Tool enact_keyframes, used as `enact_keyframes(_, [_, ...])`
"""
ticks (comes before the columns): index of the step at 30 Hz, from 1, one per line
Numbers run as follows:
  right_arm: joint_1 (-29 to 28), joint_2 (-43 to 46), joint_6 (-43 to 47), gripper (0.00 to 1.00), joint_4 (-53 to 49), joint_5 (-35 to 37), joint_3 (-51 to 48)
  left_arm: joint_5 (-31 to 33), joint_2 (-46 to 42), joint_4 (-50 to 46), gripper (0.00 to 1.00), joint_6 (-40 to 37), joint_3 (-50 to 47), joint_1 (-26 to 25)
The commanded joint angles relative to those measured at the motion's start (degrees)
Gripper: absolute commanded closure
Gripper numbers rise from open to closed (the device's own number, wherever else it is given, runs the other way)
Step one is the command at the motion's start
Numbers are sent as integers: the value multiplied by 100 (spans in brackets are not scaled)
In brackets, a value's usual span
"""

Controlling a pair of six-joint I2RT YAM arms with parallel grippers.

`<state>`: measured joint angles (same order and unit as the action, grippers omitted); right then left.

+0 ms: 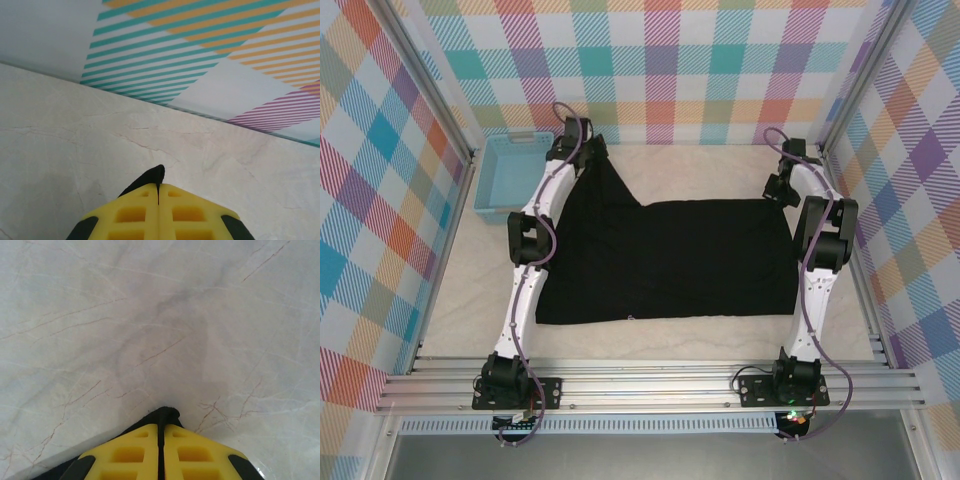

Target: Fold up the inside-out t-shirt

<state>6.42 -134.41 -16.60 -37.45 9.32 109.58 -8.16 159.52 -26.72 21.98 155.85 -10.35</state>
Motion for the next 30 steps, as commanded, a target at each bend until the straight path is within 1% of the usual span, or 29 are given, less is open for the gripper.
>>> enact_keyframes(1, [20,663,301,91,344,-194,-292,-178,-711,-239,100,-30,169,59])
enact_keyframes(4, [26,1007,417,91,491,-304,-568,-277,-1011,-644,100,-33,74,90])
enact_keyframes(6, [42,1233,494,91,638,-391,-813,-394,-1327,-744,100,-28,-288,103])
enact_keyframes(11, [85,1728,679,91,798,-507,-1318,-661,-2743,-47,100,28,-2384,103])
enact_keyframes(17, [131,2221,744,90,947,-604,-1975,-739,-4260,326,100,53,-4414,97])
enact_keyframes(23, [293,2587,538,90,1027,-593,-2561,-852,-5800,1034,100,609,-6572,54])
enact_keyframes(25, [333,2661,487,90,1022,-605,-2704,-918,-6266,1345,100,818,-7159,38])
enact_keyframes(30, [447,2841,388,90,1000,-640,-3018,-645,-7331,1144,100,904,-8100,-63])
